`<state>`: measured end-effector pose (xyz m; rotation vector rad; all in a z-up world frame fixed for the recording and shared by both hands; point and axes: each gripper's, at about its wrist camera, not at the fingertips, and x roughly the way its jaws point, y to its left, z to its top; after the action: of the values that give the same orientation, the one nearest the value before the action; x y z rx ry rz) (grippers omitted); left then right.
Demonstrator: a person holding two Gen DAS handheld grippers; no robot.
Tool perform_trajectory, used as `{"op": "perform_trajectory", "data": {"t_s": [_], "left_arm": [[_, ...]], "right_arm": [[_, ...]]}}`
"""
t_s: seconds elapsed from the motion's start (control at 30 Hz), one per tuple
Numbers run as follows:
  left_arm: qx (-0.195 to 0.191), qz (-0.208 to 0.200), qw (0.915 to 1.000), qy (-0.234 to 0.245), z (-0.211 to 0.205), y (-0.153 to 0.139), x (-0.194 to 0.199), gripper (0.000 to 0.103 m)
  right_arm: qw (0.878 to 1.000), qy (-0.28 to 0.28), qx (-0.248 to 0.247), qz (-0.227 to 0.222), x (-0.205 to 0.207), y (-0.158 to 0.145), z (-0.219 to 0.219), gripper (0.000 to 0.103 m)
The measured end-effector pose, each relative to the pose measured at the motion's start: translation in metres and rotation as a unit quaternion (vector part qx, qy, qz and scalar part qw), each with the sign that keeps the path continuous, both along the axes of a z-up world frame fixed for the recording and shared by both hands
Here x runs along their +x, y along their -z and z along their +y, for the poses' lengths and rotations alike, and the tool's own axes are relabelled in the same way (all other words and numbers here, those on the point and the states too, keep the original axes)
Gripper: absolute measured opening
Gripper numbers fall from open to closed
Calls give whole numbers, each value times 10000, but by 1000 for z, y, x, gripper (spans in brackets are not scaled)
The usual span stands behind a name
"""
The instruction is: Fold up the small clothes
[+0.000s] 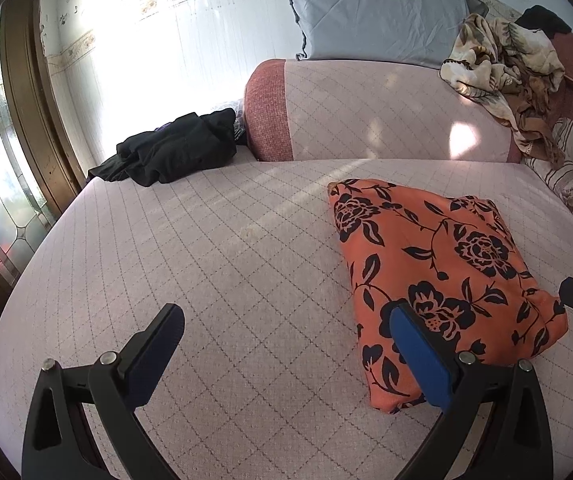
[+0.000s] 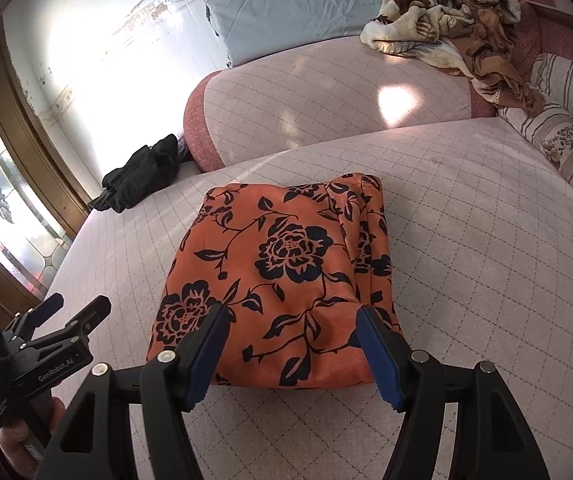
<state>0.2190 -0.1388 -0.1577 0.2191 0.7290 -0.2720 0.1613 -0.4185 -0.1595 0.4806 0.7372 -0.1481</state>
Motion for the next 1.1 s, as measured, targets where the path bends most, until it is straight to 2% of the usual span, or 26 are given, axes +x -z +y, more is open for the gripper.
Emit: {"op": "perform_trajectory", "data": {"t_s": [0.7, 0.8, 0.9, 0.97, 1.1], "left_arm": [[-25, 215, 9997, 151, -12, 14, 6, 102], [-74, 375, 9989, 255, -16, 20, 11, 102], [-334, 771, 9953, 473, -19, 27, 19, 102], [-487, 960, 9924, 592, -21, 31, 25, 102], [-559, 1155, 9889, 746, -26, 38, 36, 102]], "right_arm": [[9979, 228, 610, 68, 4, 13, -35, 69], [9958, 280, 860, 140, 10, 23, -45, 69], [9923, 230, 1206, 180, 16, 34, -54, 69], [9906, 226, 1331, 234, 19, 38, -59, 69], [9881, 191, 1507, 239, 21, 41, -65, 69]]}}
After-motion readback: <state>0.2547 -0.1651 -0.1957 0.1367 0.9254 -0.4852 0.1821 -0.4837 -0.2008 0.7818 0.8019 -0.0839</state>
